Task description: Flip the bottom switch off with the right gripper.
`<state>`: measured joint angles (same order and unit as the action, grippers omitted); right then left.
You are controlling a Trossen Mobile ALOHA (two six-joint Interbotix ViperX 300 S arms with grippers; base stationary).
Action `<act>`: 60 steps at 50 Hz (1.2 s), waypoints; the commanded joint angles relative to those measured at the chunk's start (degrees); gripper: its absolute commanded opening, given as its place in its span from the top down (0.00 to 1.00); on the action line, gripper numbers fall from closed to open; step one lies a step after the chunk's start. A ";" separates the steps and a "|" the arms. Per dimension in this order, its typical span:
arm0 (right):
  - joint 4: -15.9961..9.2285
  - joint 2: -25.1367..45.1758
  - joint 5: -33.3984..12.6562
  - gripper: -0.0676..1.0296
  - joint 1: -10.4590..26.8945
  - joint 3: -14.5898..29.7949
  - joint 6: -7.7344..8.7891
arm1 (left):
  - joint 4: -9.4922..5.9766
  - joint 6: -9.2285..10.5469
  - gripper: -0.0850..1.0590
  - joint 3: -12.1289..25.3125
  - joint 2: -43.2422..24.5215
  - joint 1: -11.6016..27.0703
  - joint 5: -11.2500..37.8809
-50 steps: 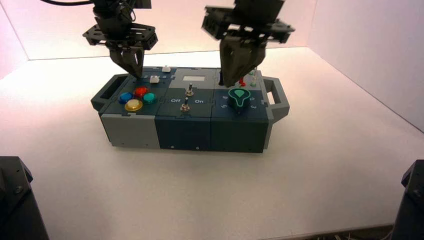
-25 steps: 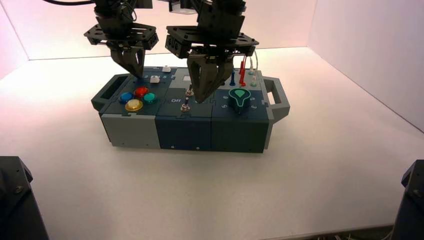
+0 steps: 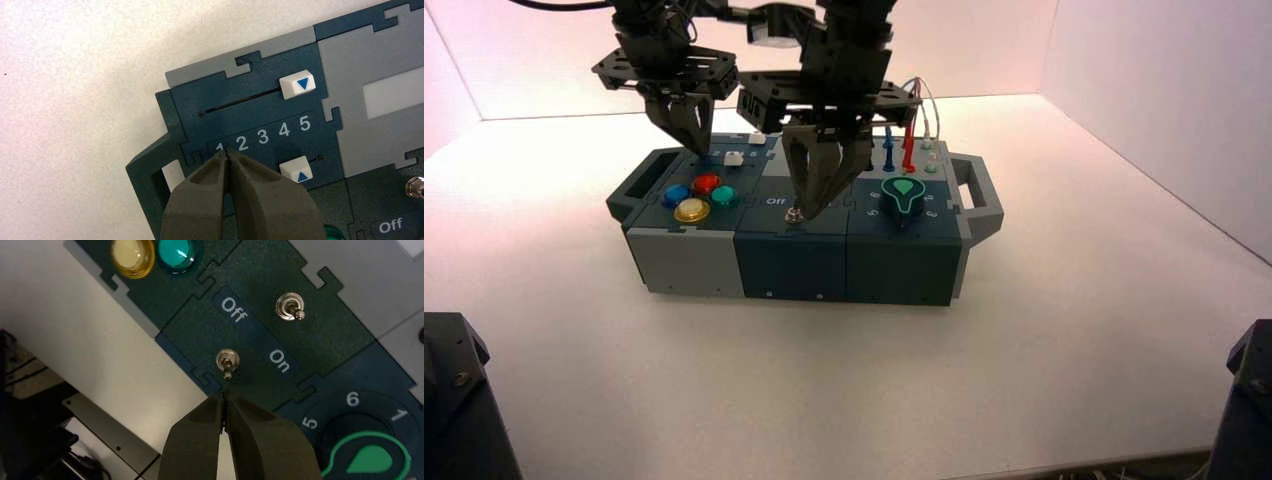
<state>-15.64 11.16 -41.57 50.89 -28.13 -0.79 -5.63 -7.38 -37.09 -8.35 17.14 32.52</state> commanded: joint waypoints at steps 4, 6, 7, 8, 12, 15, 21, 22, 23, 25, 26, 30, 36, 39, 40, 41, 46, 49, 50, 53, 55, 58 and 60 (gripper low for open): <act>-0.18 -0.09 0.09 0.96 0.35 1.85 0.26 | 0.00 -0.35 0.95 -0.53 -1.05 -0.09 0.18; 0.09 0.09 0.18 0.96 0.44 1.93 0.35 | 0.00 -0.35 0.95 -0.53 -0.97 -0.09 0.18; 0.09 0.09 0.18 0.96 0.35 1.93 0.35 | 0.00 -0.35 0.95 -0.53 -1.05 -0.09 0.18; 0.18 0.18 0.18 0.96 0.35 2.02 0.35 | 0.00 -0.35 0.95 -0.53 -1.05 -0.09 0.18; 0.35 0.53 0.18 0.96 0.35 2.37 0.35 | 0.00 -0.35 0.95 -0.53 -1.05 -0.09 0.18; 0.62 0.88 0.18 0.96 0.35 2.64 0.44 | 0.00 -0.35 0.95 -0.53 -1.05 -0.09 0.18; 1.14 1.05 0.00 0.96 0.26 2.99 0.44 | 0.00 -0.35 0.95 -0.62 -1.05 -0.09 0.18; 1.23 1.05 -0.18 0.96 0.26 3.08 0.44 | 0.00 -0.35 0.95 -0.53 -1.05 -0.09 0.18; 1.23 1.05 -0.18 0.96 0.26 3.08 0.44 | 0.00 -0.35 0.95 -0.53 -1.05 -0.09 0.18; 1.49 0.97 -0.35 0.96 0.18 3.08 0.44 | -0.09 -0.35 0.95 -0.62 -1.14 -0.09 0.18; 1.67 0.97 -0.35 0.96 0.09 3.16 0.44 | -0.09 -0.35 0.95 -0.62 -1.14 -0.18 0.18; 2.02 0.79 -0.79 0.96 -0.09 3.16 0.44 | -0.09 -0.35 0.95 -0.62 -1.14 -0.09 0.18; 2.64 0.44 -1.05 0.96 -0.26 3.16 0.44 | -0.09 -0.35 0.95 -0.62 -1.14 -0.09 0.26; 2.72 0.44 -1.05 0.96 -0.26 3.34 0.44 | -0.09 -0.35 0.95 -0.62 -1.23 -0.09 0.18; 2.64 0.44 -1.14 0.96 -0.26 3.52 0.44 | -0.18 -0.35 0.95 -0.62 -1.23 -0.09 0.18; 2.64 0.44 -1.14 0.96 -0.26 3.60 0.44 | -0.18 -0.35 0.95 -0.62 -1.23 -0.09 0.18; 2.81 0.70 -1.76 0.96 -0.26 4.39 0.44 | -0.18 -0.35 0.95 -0.62 -1.49 -0.09 0.18; 2.90 0.88 -1.93 0.96 -0.26 4.92 0.44 | -0.18 -0.35 0.95 -0.53 -1.58 -0.09 0.26; 2.90 0.97 -1.93 0.96 -0.26 5.01 0.44 | -0.18 -0.35 0.95 -0.53 -1.67 -0.09 0.18; 2.90 0.97 -1.93 0.96 -0.26 5.36 0.44 | -0.18 -0.35 0.95 -0.44 -1.76 -0.09 0.18; 2.99 1.05 -2.02 0.96 -0.26 5.63 0.44 | -0.18 -0.35 0.95 -0.44 -1.76 -0.09 0.18; 2.90 1.14 -2.37 0.96 -0.26 6.06 0.44 | -0.18 -0.35 0.95 -0.44 -1.85 -0.09 0.18; 2.99 1.14 -2.37 0.96 -0.26 6.06 0.44 | -0.18 -0.35 0.95 -0.44 -1.85 -0.09 0.18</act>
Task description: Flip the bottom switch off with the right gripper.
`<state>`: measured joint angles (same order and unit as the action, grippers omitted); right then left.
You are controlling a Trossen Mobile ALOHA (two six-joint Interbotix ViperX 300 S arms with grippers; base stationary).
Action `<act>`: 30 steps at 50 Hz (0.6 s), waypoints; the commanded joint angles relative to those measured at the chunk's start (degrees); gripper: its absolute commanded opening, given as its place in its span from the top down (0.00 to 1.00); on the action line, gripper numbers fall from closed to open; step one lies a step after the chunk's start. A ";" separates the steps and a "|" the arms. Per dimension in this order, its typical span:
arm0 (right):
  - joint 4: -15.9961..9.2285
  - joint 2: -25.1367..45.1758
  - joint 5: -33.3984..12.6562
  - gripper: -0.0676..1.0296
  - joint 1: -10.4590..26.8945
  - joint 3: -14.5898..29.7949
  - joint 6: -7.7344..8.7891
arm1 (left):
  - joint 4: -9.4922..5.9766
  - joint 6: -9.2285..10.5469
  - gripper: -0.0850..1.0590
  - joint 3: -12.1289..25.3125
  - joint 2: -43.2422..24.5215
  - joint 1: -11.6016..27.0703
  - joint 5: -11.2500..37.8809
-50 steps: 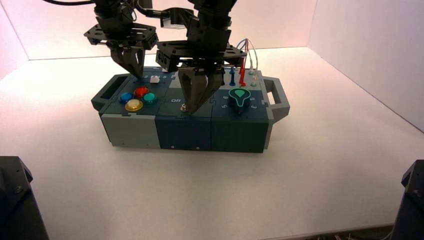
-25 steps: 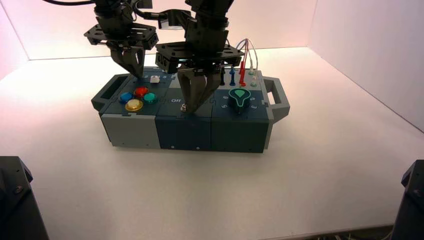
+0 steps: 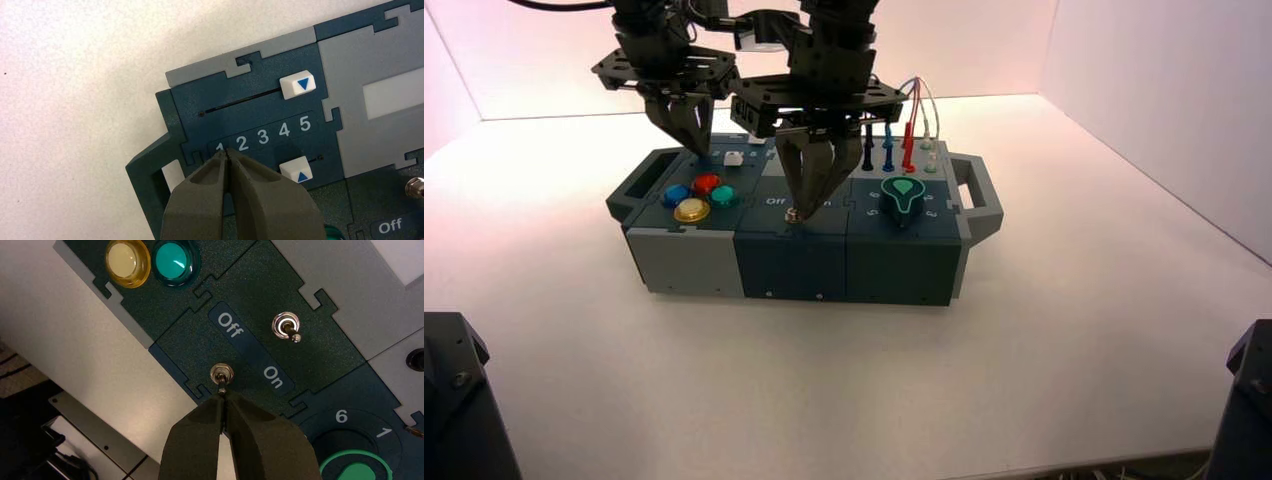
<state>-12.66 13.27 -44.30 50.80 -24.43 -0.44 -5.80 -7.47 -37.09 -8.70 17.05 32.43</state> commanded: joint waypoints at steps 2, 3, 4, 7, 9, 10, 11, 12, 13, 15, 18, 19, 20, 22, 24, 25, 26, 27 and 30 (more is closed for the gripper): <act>0.00 -0.97 0.35 0.96 -0.18 2.37 0.09 | 0.00 -0.26 0.95 -0.44 -1.49 0.00 0.26; 0.00 -0.97 0.35 0.96 -0.18 2.37 0.09 | 0.00 -0.26 0.95 -0.44 -1.49 0.00 0.35; 0.00 -0.88 0.35 0.96 -0.18 2.37 0.09 | 0.00 -0.26 0.95 -0.44 -1.49 0.00 0.26; 0.00 -0.88 0.35 0.96 -0.18 2.37 0.09 | 0.00 -0.26 0.95 -0.44 -1.49 0.00 0.26; -0.09 -0.88 0.35 0.96 -0.18 2.37 0.09 | 0.00 -0.26 0.95 -0.35 -1.49 0.00 0.26; 0.00 -0.79 0.35 0.96 -0.18 2.46 0.09 | 0.00 -0.26 0.95 -0.44 -1.49 0.00 0.26; -0.09 -0.79 0.35 0.96 -0.18 2.46 0.09 | 0.00 -0.26 0.95 -0.35 -1.49 0.00 0.26; -0.09 -0.79 0.35 0.96 -0.18 2.46 0.09 | 0.00 -0.26 0.95 -0.44 -1.49 -0.09 0.26; -0.09 -0.79 0.35 0.96 -0.18 2.46 0.00 | 0.00 -0.26 0.95 -0.44 -1.58 0.00 0.26; -0.09 -0.70 0.35 0.96 -0.18 2.55 0.00 | 0.00 -0.26 0.95 -0.44 -1.58 0.00 0.26; -0.18 -0.62 0.35 0.96 -0.18 2.64 0.00 | 0.00 -0.26 0.95 -0.44 -1.58 0.00 0.26; -0.09 -0.62 0.35 0.96 -0.18 2.72 0.00 | 0.00 -0.18 0.95 -0.44 -1.67 0.00 0.26; -0.18 -0.53 0.35 0.96 -0.18 2.81 0.00 | 0.00 -0.26 0.95 -0.44 -1.67 0.00 0.26; -0.18 -0.44 0.35 0.96 -0.09 2.99 0.00 | 0.00 -0.26 0.95 -0.35 -1.67 0.00 0.26; -0.26 -0.35 0.35 0.96 0.00 3.25 0.00 | -0.09 -0.26 0.95 -0.35 -1.76 0.00 0.26; -0.26 -0.18 0.26 0.96 0.09 3.43 -0.09 | -0.09 -0.26 0.95 -0.35 -1.76 0.00 0.35; -0.26 -0.18 0.26 0.96 0.09 3.52 -0.09 | -0.09 -0.26 0.95 -0.35 -1.76 0.00 0.26; -0.35 0.00 0.26 0.96 0.18 3.69 -0.09 | -0.09 -0.26 0.95 -0.35 -1.76 0.00 0.26; -0.35 0.44 0.09 0.96 0.44 4.48 -0.09 | -0.18 -0.26 0.95 -0.35 -1.93 0.00 0.26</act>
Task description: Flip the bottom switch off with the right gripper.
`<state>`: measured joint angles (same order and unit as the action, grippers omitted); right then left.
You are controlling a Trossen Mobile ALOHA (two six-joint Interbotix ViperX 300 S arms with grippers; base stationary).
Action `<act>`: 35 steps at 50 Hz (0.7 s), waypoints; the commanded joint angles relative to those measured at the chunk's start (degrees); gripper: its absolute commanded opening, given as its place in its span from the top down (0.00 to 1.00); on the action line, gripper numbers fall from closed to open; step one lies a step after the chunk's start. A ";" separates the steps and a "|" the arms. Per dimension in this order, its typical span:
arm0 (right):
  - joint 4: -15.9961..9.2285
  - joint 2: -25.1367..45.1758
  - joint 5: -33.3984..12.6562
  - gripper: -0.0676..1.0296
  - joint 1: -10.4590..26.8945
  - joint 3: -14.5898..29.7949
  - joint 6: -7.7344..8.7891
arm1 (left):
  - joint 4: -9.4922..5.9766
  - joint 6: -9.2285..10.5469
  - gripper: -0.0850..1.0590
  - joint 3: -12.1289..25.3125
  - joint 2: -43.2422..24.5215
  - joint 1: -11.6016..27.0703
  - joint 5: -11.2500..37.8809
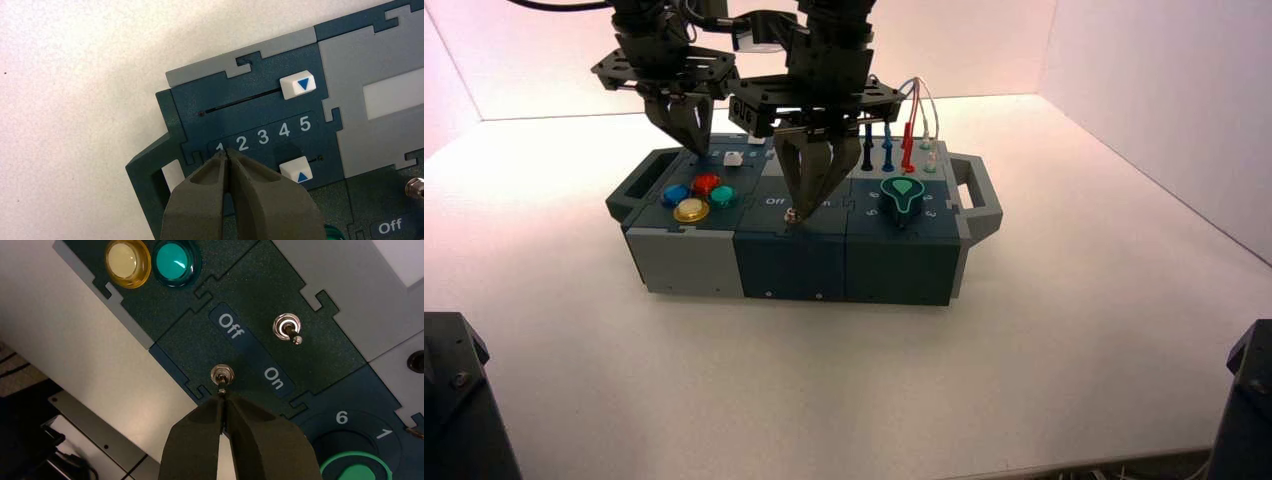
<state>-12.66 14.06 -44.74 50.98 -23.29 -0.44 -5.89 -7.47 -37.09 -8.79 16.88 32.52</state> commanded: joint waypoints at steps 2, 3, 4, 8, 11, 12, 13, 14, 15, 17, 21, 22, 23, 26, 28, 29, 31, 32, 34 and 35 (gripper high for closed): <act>-0.44 0.35 0.35 0.96 0.35 4.22 -0.09 | 0.00 -0.26 0.95 -0.26 -1.85 0.18 0.18; -0.44 0.53 0.18 0.96 0.35 4.48 -0.09 | 0.00 -0.26 0.95 -0.35 -1.85 0.18 0.18; -0.44 0.79 -0.09 0.96 0.44 5.01 0.00 | 0.00 -0.26 0.95 -0.35 -1.93 0.09 0.18; -0.35 1.76 -1.41 0.96 0.53 6.50 0.00 | -0.09 -0.26 0.95 -0.35 -1.85 0.18 0.18; -0.26 2.02 -2.11 0.96 0.53 7.03 0.09 | -0.09 -0.26 0.95 -0.35 -1.85 0.18 0.26; -0.09 1.76 -2.46 0.96 0.44 6.86 0.09 | 0.00 -0.26 0.95 -0.26 -1.85 0.18 0.26; -0.09 1.58 -2.46 0.96 0.44 6.50 0.09 | -0.09 -0.26 0.95 -0.26 -1.85 0.18 0.18; -0.09 1.41 -2.46 0.96 0.44 6.42 0.09 | -0.09 -0.26 0.95 -0.35 -1.85 0.18 0.26; 0.00 1.14 -2.46 0.96 0.35 5.89 0.09 | 0.00 -0.26 0.95 -0.26 -1.85 0.09 0.26; 0.00 0.62 -2.37 0.96 0.26 5.19 0.00 | -0.09 -0.18 0.95 -0.35 -1.76 0.18 0.26; 0.00 -1.14 -1.85 0.96 0.00 2.90 0.00 | 0.00 -0.26 0.95 -0.35 -1.32 0.18 0.26; 0.09 -1.76 -1.49 0.96 0.00 2.29 0.00 | -0.09 -0.26 0.95 -0.35 -1.14 0.18 0.26; 0.09 -2.37 -1.23 0.96 0.00 1.67 0.00 | -0.09 -0.26 0.95 -0.35 -0.70 0.18 0.18; 0.09 -3.96 -0.18 0.96 0.00 0.09 -0.09 | -0.09 -0.26 0.95 -0.44 0.88 0.18 0.18; 0.09 -5.19 0.70 0.96 0.00 -0.97 0.00 | -0.09 -0.26 0.95 -0.62 2.11 0.18 0.18; 0.09 -5.89 1.05 0.96 0.00 -1.49 0.00 | -0.18 -0.26 0.95 -0.70 2.99 0.18 0.18; 0.26 -7.21 1.76 0.96 0.00 -2.46 0.00 | -0.35 -0.18 0.95 -1.14 4.92 0.18 0.09; 0.35 -7.56 2.02 0.96 0.00 -2.72 0.00 | -0.53 0.00 0.95 -1.49 6.06 0.18 -0.09; 0.70 -8.53 2.55 0.96 0.00 -3.60 0.00 | -0.79 0.09 0.95 -1.85 7.29 0.18 -0.26; 0.70 -8.53 2.55 0.96 0.00 -3.60 0.00 | -0.79 0.09 0.95 -1.85 7.29 0.18 -0.26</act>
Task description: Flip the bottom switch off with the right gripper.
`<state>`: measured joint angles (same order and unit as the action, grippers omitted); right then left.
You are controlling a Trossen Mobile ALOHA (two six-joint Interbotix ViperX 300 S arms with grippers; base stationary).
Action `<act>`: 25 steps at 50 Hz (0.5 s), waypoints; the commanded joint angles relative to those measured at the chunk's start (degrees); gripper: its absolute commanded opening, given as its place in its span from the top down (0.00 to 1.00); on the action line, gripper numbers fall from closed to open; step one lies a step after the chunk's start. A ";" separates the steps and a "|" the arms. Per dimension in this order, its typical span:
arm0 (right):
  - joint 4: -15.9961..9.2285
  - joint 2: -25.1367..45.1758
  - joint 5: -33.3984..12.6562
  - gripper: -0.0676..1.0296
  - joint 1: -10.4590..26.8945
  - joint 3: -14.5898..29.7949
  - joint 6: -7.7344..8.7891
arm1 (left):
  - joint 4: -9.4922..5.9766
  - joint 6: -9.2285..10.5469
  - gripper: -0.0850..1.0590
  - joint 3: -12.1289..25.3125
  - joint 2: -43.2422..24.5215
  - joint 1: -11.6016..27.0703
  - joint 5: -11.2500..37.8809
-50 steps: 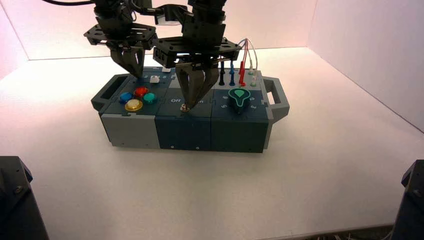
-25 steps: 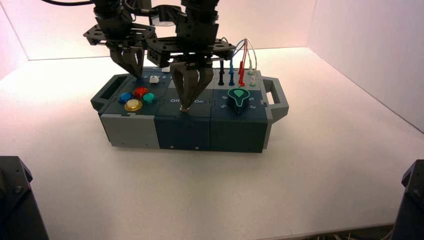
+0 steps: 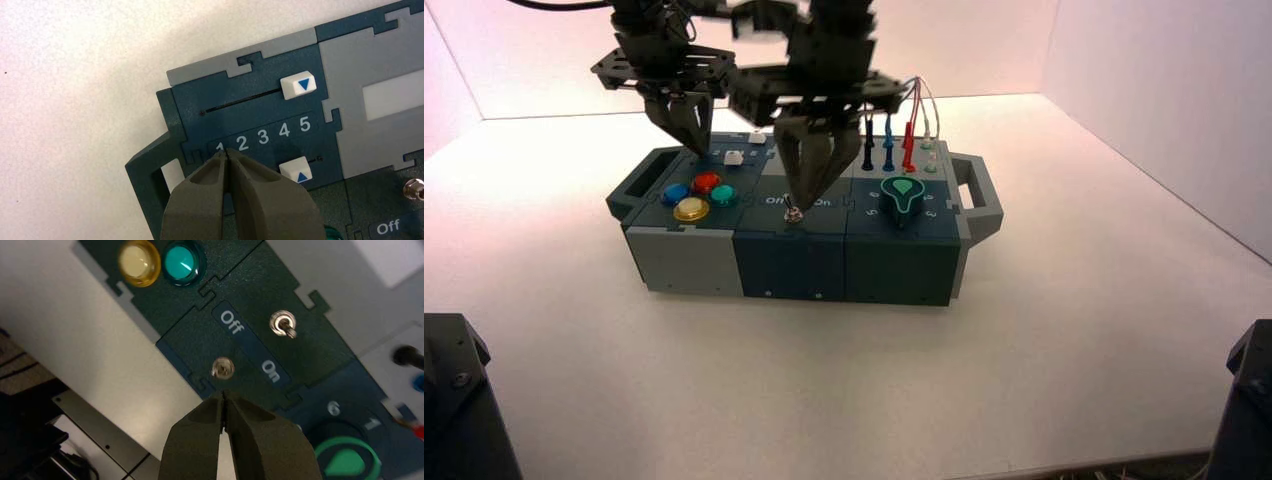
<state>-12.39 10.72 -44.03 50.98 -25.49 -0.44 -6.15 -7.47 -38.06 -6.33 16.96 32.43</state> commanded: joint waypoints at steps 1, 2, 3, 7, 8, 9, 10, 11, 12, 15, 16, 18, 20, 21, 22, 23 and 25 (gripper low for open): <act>1.41 -7.56 3.16 0.96 0.00 -2.99 0.00 | -1.49 0.18 0.95 -1.85 8.53 0.09 -0.88; 1.58 -7.91 3.43 0.96 0.00 -3.25 0.00 | -1.67 0.26 0.95 -2.02 9.67 0.09 -1.14; 1.85 -8.35 3.78 0.96 0.00 -3.52 0.00 | -1.93 0.35 0.95 -2.20 10.20 0.09 -1.32; 2.72 -12.13 7.03 0.96 0.00 -5.89 0.00 | -2.20 1.14 0.95 -3.52 14.85 0.09 -2.37; 2.81 -12.66 7.73 0.96 0.00 -6.24 0.00 | -2.20 1.23 0.95 -3.60 15.21 0.09 -2.46; 3.16 -13.18 8.44 0.96 0.00 -6.59 0.09 | -2.20 1.32 0.95 -3.96 16.08 0.09 -2.72; 3.34 -13.45 8.88 0.96 -0.09 -6.77 0.09 | -2.20 1.32 0.95 -4.48 17.05 0.09 -2.90; 3.52 -14.15 9.76 0.96 0.00 -7.21 0.09 | -2.20 1.32 0.95 -4.66 17.84 0.09 -2.90; 3.52 -14.59 10.28 0.96 -0.09 -7.56 0.09 | -2.20 1.32 0.95 -4.75 18.11 0.09 -2.90; 4.13 -15.29 11.60 0.96 0.00 -8.00 0.09 | -2.20 1.49 0.95 -5.36 19.86 0.09 -3.08; 4.13 -15.64 12.04 0.96 0.00 -8.26 0.09 | -2.20 1.49 0.95 -5.45 20.04 0.09 -2.99; 4.22 -16.00 12.48 0.96 0.00 -8.70 0.09 | -2.20 1.49 0.95 -5.62 20.92 0.09 -2.99; 4.22 -16.35 13.10 0.96 -0.09 -9.05 0.09 | -2.11 1.49 0.95 -6.06 21.53 0.09 -2.81; 4.22 -16.70 13.45 0.96 0.00 -9.14 0.09 | -2.11 1.49 0.95 -6.15 21.97 0.09 -2.72; 4.22 -16.88 13.71 0.96 -0.09 -9.32 0.09 | -2.11 1.49 0.95 -6.33 22.32 0.09 -2.64; 4.22 -17.14 14.06 0.96 0.00 -9.58 0.00 | -2.02 1.49 0.95 -6.59 22.76 0.09 -2.64; 4.22 -17.49 14.59 0.96 0.00 -9.76 0.09 | -2.02 1.49 0.95 -6.94 23.47 0.09 -2.55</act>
<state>-8.26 -4.31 -31.03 50.98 -35.42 -0.44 -8.17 -6.15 -44.91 14.50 16.96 29.97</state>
